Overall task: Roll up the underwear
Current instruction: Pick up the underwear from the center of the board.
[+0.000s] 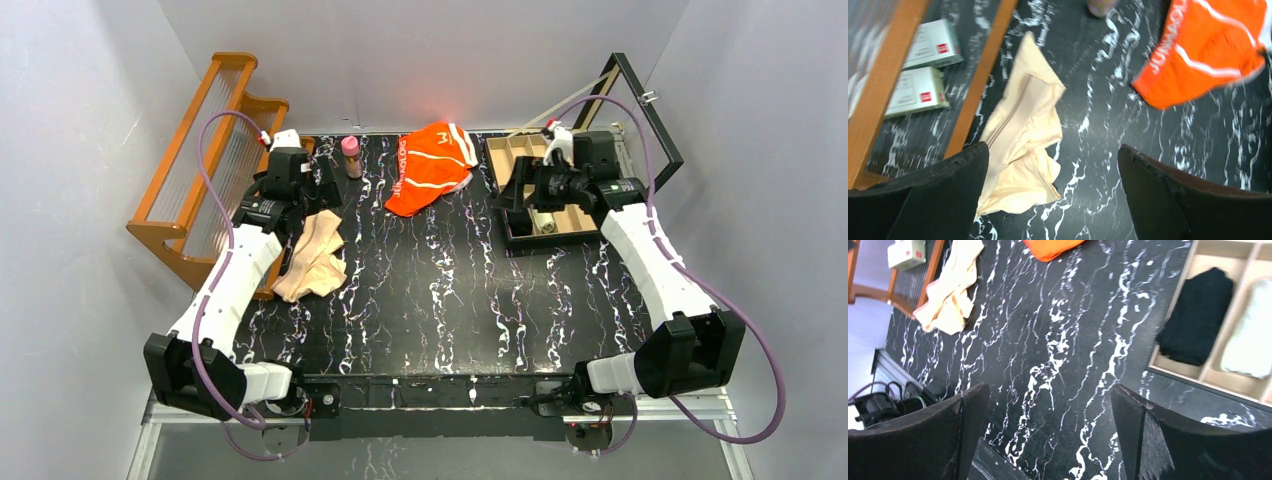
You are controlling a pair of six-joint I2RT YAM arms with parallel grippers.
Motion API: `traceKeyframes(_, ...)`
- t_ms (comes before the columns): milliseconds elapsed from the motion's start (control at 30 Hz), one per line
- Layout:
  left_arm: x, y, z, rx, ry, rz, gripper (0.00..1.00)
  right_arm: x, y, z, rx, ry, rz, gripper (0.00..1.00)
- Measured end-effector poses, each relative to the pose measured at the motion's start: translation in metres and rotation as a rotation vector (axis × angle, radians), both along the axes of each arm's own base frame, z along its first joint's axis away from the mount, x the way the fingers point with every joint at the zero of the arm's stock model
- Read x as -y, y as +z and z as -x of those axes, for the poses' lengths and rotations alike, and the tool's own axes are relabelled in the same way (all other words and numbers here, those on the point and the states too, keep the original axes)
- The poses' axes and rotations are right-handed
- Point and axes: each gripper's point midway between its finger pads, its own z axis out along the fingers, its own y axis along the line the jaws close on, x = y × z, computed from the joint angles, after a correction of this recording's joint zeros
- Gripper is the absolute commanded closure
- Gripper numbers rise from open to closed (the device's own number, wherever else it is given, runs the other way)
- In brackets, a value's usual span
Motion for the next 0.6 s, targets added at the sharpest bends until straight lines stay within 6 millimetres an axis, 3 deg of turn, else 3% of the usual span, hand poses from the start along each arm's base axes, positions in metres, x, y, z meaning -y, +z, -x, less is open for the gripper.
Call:
traceKeyframes(167,-0.033,0.007,0.01,0.059,0.269,0.003,0.02,-0.032,-0.01,0.014,-0.015,0.075,0.036,0.01)
traceKeyframes(300,-0.044,0.002,0.03,0.062,0.363,0.034,0.02,-0.031,-0.023,0.009,-0.051,0.021,0.071,0.01)
traceKeyframes(467,-0.031,-0.03,0.05,-0.049,0.32,0.094,0.03,-0.018,-0.041,0.005,-0.092,-0.074,0.105,0.01)
traceKeyframes(600,-0.018,-0.069,0.064,-0.194,0.305,0.133,0.12,-0.018,-0.044,0.005,-0.109,-0.099,0.097,0.01)
